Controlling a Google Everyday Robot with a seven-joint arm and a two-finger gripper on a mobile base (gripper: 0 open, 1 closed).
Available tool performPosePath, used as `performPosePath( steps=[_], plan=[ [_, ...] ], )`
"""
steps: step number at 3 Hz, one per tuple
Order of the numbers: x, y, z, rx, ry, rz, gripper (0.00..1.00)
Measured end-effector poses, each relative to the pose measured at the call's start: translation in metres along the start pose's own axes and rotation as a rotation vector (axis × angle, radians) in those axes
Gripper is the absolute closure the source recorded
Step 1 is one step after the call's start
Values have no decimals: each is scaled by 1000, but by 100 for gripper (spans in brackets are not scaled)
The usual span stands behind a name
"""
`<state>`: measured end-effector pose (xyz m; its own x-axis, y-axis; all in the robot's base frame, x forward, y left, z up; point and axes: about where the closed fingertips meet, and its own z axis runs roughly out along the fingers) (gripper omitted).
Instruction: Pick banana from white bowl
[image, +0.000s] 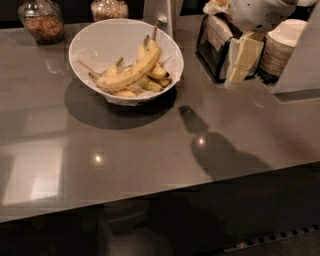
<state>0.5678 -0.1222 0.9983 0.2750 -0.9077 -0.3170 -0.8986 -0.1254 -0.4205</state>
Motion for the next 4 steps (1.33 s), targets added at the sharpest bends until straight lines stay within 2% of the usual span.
performPosePath(
  steps=[1, 2, 4],
  plan=[
    [-31, -28, 31, -55, -36, -92, 0],
    [-58, -48, 63, -112, -85, -133, 0],
    [-95, -66, 111, -187, -155, -185, 0]
  ],
)
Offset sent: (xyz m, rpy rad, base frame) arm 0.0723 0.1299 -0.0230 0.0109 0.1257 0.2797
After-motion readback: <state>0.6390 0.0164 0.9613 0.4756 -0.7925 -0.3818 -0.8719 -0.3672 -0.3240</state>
